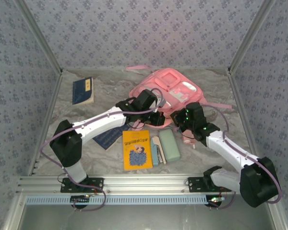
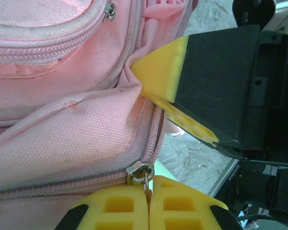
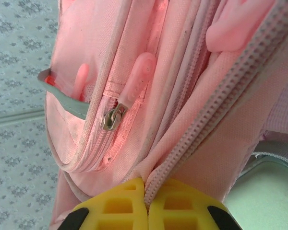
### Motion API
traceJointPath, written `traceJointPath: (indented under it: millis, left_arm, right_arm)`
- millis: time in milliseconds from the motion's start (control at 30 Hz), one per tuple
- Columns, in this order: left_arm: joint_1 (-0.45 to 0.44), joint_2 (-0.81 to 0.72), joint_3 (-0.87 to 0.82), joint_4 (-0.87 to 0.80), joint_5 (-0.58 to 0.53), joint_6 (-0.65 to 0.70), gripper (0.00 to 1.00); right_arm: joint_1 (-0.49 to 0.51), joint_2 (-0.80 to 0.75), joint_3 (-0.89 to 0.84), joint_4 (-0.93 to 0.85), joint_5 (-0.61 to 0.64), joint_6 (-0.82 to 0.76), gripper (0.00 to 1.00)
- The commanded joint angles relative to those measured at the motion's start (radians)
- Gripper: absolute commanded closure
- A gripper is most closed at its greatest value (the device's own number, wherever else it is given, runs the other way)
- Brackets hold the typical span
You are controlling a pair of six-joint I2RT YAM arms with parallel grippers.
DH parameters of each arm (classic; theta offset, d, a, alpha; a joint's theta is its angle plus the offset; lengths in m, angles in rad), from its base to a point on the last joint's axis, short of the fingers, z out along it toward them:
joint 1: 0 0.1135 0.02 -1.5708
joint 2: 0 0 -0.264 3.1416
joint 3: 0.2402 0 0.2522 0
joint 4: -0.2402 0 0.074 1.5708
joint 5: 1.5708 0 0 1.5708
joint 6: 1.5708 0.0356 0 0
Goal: Pack the student bag
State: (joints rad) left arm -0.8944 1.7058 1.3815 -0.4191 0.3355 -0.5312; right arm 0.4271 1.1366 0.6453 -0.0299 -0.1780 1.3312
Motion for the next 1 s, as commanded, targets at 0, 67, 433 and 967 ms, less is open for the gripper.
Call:
traceJointPath:
  millis: [0,67,433,967]
  left_arm:
    - [-0.026,-0.039,0.055,-0.011,0.041,0.069,1.00]
    - [-0.018,-0.050,0.043,-0.035,0.026,0.085,1.00]
    - [0.071,-0.142,-0.072,-0.077,0.018,0.121,1.00]
    - [0.199,-0.270,-0.193,-0.083,0.001,0.135,1.00]
  right_arm:
    - [-0.032,0.029,0.058,-0.061,-0.015,-0.135,1.00]
    - [-0.051,0.032,0.078,-0.098,-0.030,-0.171,1.00]
    - [-0.163,0.053,0.169,-0.234,-0.151,-0.347,1.00]
    - [-0.247,0.170,0.362,-0.372,-0.191,-0.638,1.00]
